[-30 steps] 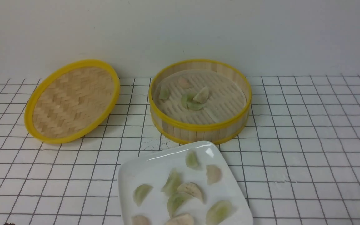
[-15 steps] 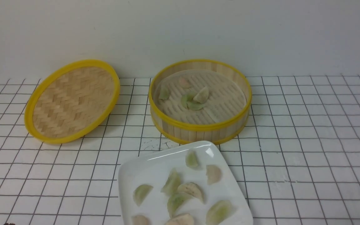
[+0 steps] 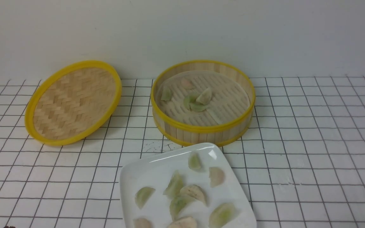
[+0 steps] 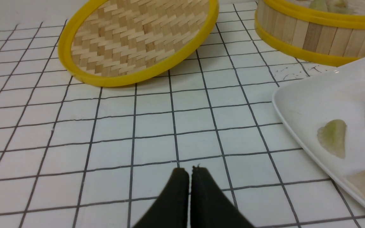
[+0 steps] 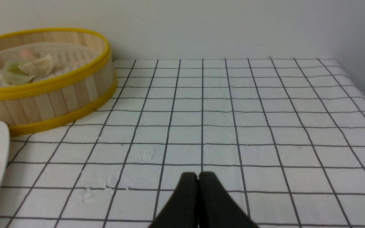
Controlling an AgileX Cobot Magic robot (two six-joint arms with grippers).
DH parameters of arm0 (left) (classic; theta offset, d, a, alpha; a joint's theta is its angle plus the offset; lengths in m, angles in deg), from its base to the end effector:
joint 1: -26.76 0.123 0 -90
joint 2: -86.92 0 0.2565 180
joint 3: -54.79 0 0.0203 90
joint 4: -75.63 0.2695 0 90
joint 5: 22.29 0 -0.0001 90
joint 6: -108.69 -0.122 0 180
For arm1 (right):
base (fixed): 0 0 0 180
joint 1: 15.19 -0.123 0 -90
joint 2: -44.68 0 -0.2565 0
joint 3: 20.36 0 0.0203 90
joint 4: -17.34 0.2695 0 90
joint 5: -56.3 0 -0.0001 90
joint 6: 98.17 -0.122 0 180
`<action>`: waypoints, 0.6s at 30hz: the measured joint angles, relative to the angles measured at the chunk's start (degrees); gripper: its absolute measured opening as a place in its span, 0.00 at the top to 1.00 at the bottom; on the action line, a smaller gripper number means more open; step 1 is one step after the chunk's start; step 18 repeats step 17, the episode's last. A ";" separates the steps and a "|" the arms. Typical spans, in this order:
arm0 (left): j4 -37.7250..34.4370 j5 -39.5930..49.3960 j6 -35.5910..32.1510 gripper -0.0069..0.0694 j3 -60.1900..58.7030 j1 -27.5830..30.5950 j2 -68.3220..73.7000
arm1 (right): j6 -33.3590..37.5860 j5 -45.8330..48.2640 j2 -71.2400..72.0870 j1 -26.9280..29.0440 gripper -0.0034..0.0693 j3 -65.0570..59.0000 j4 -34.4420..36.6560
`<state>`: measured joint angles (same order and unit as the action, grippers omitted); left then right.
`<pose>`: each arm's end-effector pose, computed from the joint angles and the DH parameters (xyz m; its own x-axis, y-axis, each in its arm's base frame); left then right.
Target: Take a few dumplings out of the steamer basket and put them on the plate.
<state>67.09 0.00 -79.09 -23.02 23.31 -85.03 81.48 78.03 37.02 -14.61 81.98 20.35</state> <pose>0.1286 -0.0146 0.1610 -0.3075 0.0163 -0.9514 0.1129 0.9934 -0.0195 0.1294 0.0011 0.1636 -0.2928 0.0578 -0.9544 0.0076 0.9983 0.0582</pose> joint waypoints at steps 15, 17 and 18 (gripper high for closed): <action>0.00 0.00 0.00 0.92 0.00 0.00 0.00 | 0.00 0.00 0.00 0.00 0.97 0.00 0.00; 0.00 0.00 0.00 0.92 0.00 0.00 0.00 | 0.00 0.00 0.00 0.00 0.97 0.00 0.00; 0.00 0.00 0.00 0.92 0.00 0.00 0.00 | 0.00 0.00 0.00 0.00 0.97 0.00 0.00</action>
